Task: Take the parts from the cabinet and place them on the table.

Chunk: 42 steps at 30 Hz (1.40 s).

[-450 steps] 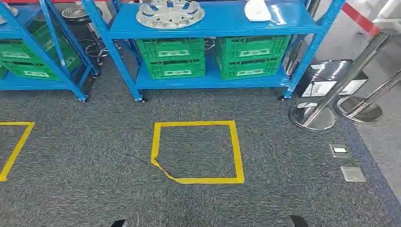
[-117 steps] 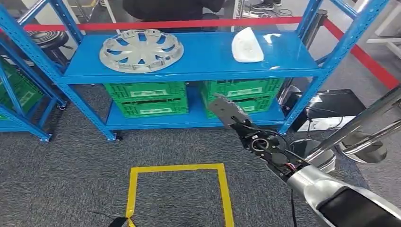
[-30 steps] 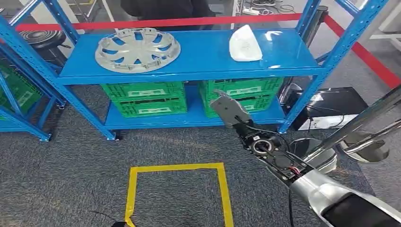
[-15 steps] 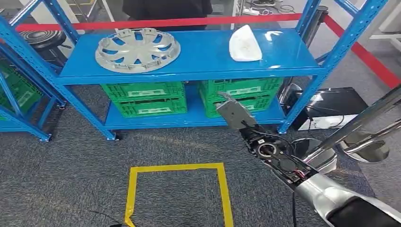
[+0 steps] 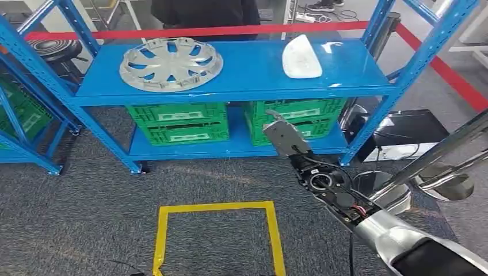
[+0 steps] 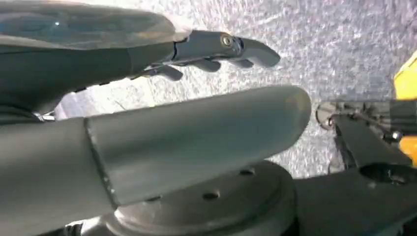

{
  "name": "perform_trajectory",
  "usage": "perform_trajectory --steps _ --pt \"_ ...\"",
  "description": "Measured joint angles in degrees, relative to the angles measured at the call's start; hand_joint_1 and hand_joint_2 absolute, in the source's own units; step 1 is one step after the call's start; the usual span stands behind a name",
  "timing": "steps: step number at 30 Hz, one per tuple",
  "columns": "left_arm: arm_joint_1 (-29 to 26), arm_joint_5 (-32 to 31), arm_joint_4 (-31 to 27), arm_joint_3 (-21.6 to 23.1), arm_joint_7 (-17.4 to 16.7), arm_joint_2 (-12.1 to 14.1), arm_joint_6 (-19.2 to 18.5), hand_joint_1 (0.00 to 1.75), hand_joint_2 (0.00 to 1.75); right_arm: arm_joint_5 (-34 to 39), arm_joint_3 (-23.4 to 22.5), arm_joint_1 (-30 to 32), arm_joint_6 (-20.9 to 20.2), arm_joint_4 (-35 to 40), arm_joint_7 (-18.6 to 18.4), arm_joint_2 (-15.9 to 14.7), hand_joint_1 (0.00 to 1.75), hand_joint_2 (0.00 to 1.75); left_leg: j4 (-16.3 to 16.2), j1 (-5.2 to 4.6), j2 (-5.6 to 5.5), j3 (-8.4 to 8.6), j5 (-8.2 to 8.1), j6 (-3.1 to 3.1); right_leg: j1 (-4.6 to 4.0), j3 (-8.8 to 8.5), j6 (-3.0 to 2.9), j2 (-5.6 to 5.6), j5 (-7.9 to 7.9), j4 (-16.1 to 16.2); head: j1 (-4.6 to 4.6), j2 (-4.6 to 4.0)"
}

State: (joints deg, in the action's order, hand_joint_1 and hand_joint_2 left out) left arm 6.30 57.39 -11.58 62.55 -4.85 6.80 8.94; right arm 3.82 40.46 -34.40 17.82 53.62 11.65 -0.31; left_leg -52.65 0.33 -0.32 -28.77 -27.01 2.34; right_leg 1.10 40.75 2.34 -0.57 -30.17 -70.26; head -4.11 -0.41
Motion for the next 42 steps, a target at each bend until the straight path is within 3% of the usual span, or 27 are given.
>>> perform_trajectory --steps 2,3,6,7,8,11,13,14,16,18,19,20,21,22,23,25,27,28,30,31,32,33,36,37,40,41,42 --pt "-0.02 -0.39 0.00 0.04 -0.15 0.09 -0.11 0.00 0.00 -0.37 -0.48 1.13 0.22 0.04 -0.48 -0.15 0.00 0.00 -0.02 0.20 -0.07 1.17 -0.74 -0.54 0.30 2.59 0.46 0.04 0.53 -3.15 0.00 0.00" --pt "-0.01 -0.41 0.00 0.09 -0.17 0.09 -0.13 0.00 0.00 -0.68 -0.66 1.55 0.22 0.22 -0.81 -0.37 0.00 0.00 -0.04 0.38 -0.22 1.86 -1.25 -0.87 0.48 1.92 0.68 0.06 2.67 -0.62 0.00 0.00" --pt "0.24 -0.57 0.00 0.11 -0.09 0.11 -0.46 0.00 0.00 -1.53 -1.38 1.85 0.28 0.83 -1.38 -0.77 0.00 0.00 -0.06 0.82 -0.30 3.97 -3.37 -2.16 1.12 -3.29 1.07 0.51 10.61 13.81 0.02 0.00" --pt "0.72 -0.57 0.04 0.13 0.13 0.22 -0.46 0.00 0.00 -1.64 -1.57 1.84 0.33 0.90 -1.59 -0.94 0.00 0.00 -0.25 0.88 -0.32 4.43 -3.73 -2.68 0.41 -2.87 0.84 0.53 8.28 14.30 -0.05 0.00" --pt "1.13 -0.70 0.04 0.15 0.26 0.24 -0.55 0.00 0.00 -1.77 -1.70 1.99 0.28 1.25 -2.05 -0.94 0.00 0.00 0.20 0.76 -0.32 4.34 -4.06 -3.20 0.31 -3.91 -0.45 0.32 7.86 13.83 0.04 0.00" --pt "2.31 -0.87 0.04 0.18 0.28 0.00 -0.63 0.00 0.00 -2.16 -2.27 2.04 0.26 2.43 -2.60 -1.20 0.00 0.00 -1.91 1.18 -0.23 4.81 -3.53 -4.12 0.20 -5.64 -2.12 -0.25 6.54 13.94 0.00 0.00" --pt "2.63 -0.89 0.04 0.20 0.31 -0.22 -0.66 0.00 0.00 -2.30 -2.53 1.99 0.28 2.89 -2.62 -1.31 0.00 0.00 -11.55 1.19 -0.02 -0.83 -0.12 -4.54 0.25 -7.88 -2.66 -0.40 5.11 14.60 -0.15 0.00" --pt "2.63 -0.87 0.04 0.22 0.31 -0.31 -0.77 0.00 0.00 -2.29 -2.54 2.15 0.20 2.89 -2.77 -1.31 0.00 0.00 -15.62 1.17 -0.02 -4.17 -0.34 -4.66 0.21 -8.94 -2.86 -0.39 4.52 14.90 -0.15 0.00" --pt "2.45 -0.59 0.04 0.22 0.09 -0.39 -0.74 0.00 0.00 -2.32 -2.53 2.79 0.11 2.89 -2.99 -1.33 0.00 0.00 -19.79 1.04 -0.02 -10.02 -6.02 -4.59 -0.02 -11.72 -2.86 -0.42 3.35 15.74 -0.13 0.00" --pt "2.11 -0.30 0.04 0.24 -0.41 -0.42 -0.15 0.00 0.00 -2.34 -2.58 2.71 0.00 2.89 -3.14 -1.33 0.00 0.00 -17.21 0.57 -0.03 -12.71 -10.95 -3.87 -0.16 -14.60 -2.89 -0.94 1.89 16.49 -0.15 0.00" --pt "1.76 -0.13 0.04 0.24 -0.46 -0.39 0.11 0.00 0.00 -2.34 -2.60 2.70 -0.20 2.89 -3.21 -1.33 0.00 0.00 -14.11 0.16 -0.04 -13.10 -10.42 -3.35 -0.22 -15.85 -2.90 -1.19 1.06 16.73 -0.13 0.00" --pt "1.52 0.05 0.04 0.24 -0.61 -0.39 0.24 0.00 0.00 -2.34 -2.60 2.74 -0.35 2.89 -3.23 -1.33 0.00 0.00 -10.01 -0.32 -0.08 -13.11 -6.80 -2.55 -0.34 -16.95 -2.87 -1.34 0.14 16.83 -0.15 0.00" --pt "1.30 0.09 0.07 0.24 -0.74 -0.35 0.44 0.00 0.00 -2.32 -2.60 2.95 -0.53 2.89 -3.26 -1.36 0.00 0.00 -5.17 -1.02 -0.15 -13.00 0.89 -1.25 -0.32 -17.44 -2.87 -1.33 -0.74 16.93 -0.15 0.00" --pt "0.83 0.15 0.26 0.22 -0.85 0.15 0.68 0.00 0.00 -2.32 -2.60 3.24 -0.81 2.69 -3.21 -1.49 0.00 0.00 -0.76 -1.93 -0.82 -13.10 10.62 0.00 -0.45 -18.06 -2.68 -1.55 -1.71 16.63 -0.13 0.00" --pt "0.63 0.15 0.28 0.24 -0.92 -0.02 0.68 0.00 0.00 -2.29 -2.51 3.53 -1.01 2.62 -3.26 -1.49 0.00 0.00 -0.86 -1.84 -1.79 -12.58 11.65 -0.02 -0.69 -18.13 -2.28 -2.18 -2.74 16.75 -0.15 0.00" --pt "0.66 0.22 0.28 0.24 -1.11 -0.33 0.79 0.00 0.00 -2.23 -2.79 3.29 -1.01 2.73 -3.08 -1.51 0.00 0.00 -2.01 -1.82 -1.73 -12.50 11.09 -0.88 -0.55 -18.88 -2.01 -2.32 -3.87 17.45 -0.13 0.00" --pt "1.10 0.20 0.26 0.24 -0.98 -0.70 0.79 0.00 0.00 -2.23 -3.21 2.40 -0.90 2.91 -2.84 -1.55 0.00 0.00 -1.36 -1.16 -1.53 -11.43 10.29 -0.57 -0.49 -19.91 -1.32 -1.77 -4.89 17.40 -0.11 0.00" --pt "1.20 0.15 0.26 0.24 -0.92 -0.79 0.79 0.00 0.00 -2.25 -3.21 2.02 -0.83 2.89 -2.71 -1.57 0.00 0.00 -1.29 -1.14 -1.49 -10.88 9.75 -0.14 -0.75 -18.43 -1.04 -0.79 -6.37 14.17 -0.09 0.00" --pt "1.38 0.11 0.26 0.22 -0.92 -0.92 0.77 0.00 0.00 -2.23 -3.21 2.28 -0.83 2.86 -2.64 -1.64 0.00 0.00 -1.27 -1.09 -1.45 -9.97 8.80 0.15 -0.70 -12.46 -0.93 -0.37 -10.50 3.82 -0.07 0.00" --pt "1.36 0.11 0.26 0.22 -0.90 -1.05 0.76 0.00 0.00 -2.25 -3.21 2.66 -0.83 2.78 -2.64 -1.66 0.00 0.00 -1.27 -1.08 -1.45 -9.53 8.36 0.14 -0.63 -9.67 -0.89 -0.34 -11.46 -0.20 -0.07 0.00" --pt "1.32 0.11 0.26 0.24 -0.90 -1.18 0.77 0.00 0.00 -2.23 -3.21 3.02 -0.83 2.71 -2.67 -1.75 0.00 0.00 -1.29 -1.05 -1.46 -8.93 7.87 0.11 -0.59 -7.39 -0.79 -0.32 -11.02 -2.49 -0.07 0.00" --pt "1.28 0.09 0.26 0.24 -0.90 -1.29 0.77 0.00 0.00 -2.25 -3.21 3.17 -0.83 2.71 -2.64 -1.79 0.00 0.00 -1.33 -1.00 -1.49 -8.28 7.37 0.01 -0.55 -6.53 -0.64 -0.28 -8.86 -1.73 -0.07 0.00" --pt "1.07 -0.20 0.26 0.24 -0.87 -1.51 0.77 0.00 0.00 -2.60 -3.41 2.98 -0.50 2.75 -2.19 -1.94 0.00 0.00 -1.87 -0.77 -1.53 -6.33 5.89 -0.57 -0.44 -9.43 -0.32 -0.19 2.23 11.64 -0.07 0.00" --pt "1.14 -0.24 0.28 0.26 -0.83 -1.55 0.77 0.00 0.00 -2.78 -3.52 3.00 -0.37 2.82 -1.79 -1.95 0.00 0.00 -2.11 -0.94 -1.63 -6.05 5.54 -0.94 -0.50 -10.03 -0.41 -0.26 2.96 14.07 -0.07 0.00" --pt "1.67 -0.44 0.26 0.26 -0.74 -1.57 0.77 0.00 0.00 -3.67 -3.76 3.19 0.57 4.92 2.22 -1.95 0.00 0.00 -2.43 -1.08 -1.73 -6.21 4.92 -1.39 -0.68 -10.26 -1.62 -0.44 2.88 14.90 -0.04 0.00" --pt "1.68 -0.55 0.26 0.26 -0.76 -1.57 0.74 0.00 0.00 -3.96 -3.89 3.10 0.85 5.95 3.92 -1.95 0.00 0.00 -2.36 -1.12 -1.61 -6.10 4.48 0.03 -0.75 -10.26 -1.65 -0.45 2.92 14.88 -0.07 0.00" --pt "1.68 -0.54 0.26 0.28 -0.76 -1.57 0.72 0.00 0.00 -4.28 -4.02 3.08 1.09 7.14 4.90 -1.94 0.00 0.00 -2.31 -1.14 -1.58 -6.05 4.85 0.36 -0.78 -10.29 -1.69 -0.53 2.93 14.88 -0.07 0.00"
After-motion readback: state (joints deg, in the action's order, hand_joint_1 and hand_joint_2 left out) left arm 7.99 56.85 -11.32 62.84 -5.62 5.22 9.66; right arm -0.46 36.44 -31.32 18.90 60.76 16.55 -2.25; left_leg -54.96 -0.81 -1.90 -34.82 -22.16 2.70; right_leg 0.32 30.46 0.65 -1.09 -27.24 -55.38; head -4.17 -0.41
